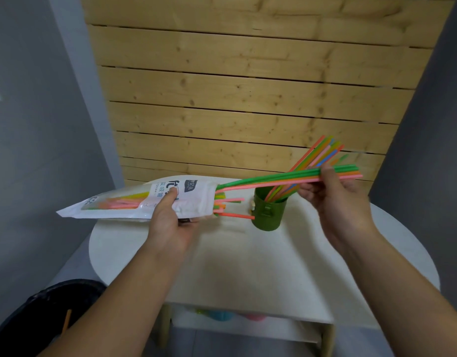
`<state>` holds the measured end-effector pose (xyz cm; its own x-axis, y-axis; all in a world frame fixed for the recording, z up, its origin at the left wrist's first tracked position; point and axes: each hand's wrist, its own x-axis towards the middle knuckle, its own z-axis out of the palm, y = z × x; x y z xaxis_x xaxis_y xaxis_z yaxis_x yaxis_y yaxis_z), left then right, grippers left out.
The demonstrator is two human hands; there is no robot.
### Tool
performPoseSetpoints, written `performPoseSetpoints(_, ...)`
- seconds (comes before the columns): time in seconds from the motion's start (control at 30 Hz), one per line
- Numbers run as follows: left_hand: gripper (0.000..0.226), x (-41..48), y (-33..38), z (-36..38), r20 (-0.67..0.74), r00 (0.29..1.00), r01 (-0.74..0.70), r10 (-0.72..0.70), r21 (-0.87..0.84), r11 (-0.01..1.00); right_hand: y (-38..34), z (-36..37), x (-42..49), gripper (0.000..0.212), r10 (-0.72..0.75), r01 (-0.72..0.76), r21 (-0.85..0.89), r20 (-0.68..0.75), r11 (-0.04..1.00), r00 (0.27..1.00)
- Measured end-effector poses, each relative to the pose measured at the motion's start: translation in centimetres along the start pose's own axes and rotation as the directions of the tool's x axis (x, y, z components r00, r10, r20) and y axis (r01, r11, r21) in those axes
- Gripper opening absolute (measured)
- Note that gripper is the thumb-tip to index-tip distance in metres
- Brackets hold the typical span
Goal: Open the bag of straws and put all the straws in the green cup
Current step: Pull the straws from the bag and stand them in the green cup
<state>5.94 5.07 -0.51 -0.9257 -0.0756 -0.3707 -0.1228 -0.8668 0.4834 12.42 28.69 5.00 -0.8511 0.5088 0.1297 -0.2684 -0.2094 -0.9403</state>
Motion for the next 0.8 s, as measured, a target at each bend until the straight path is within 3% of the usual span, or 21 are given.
performPoseSetpoints(0.2, 0.044, -0.4, -0.3, 0.2, -0.005, 1.0, -0.019, 0.019, 0.01, 1.0, -1.0, -3.3, 1.4, 0.029, -0.104, 0.084, -0.128, -0.157, 0.988, 0.982)
performPoseSetpoints(0.37, 0.046, -0.4, -0.5, 0.1, 0.021, 1.0, -0.012, 0.012, 0.017, 1.0, -1.4, -4.3, 1.5, 0.035, -0.296, 0.19, -0.381, -0.242, 0.905, 0.924)
performPoseSetpoints(0.53, 0.047, -0.4, -0.5, 0.3, 0.028, 1.0, 0.01, -0.011, 0.016, 1.0, -1.3, -3.8, 1.1, 0.035, -0.385, 0.236, -0.544, -0.178, 0.805, 0.906)
performPoseSetpoints(0.8, 0.046, -0.4, -0.8, 0.2, 0.042, 0.999, 0.025, -0.027, 0.047, 0.999, 0.6, -1.7, 2.1, 0.031, -0.314, 0.23, -0.665, -0.007, 0.71, 0.949)
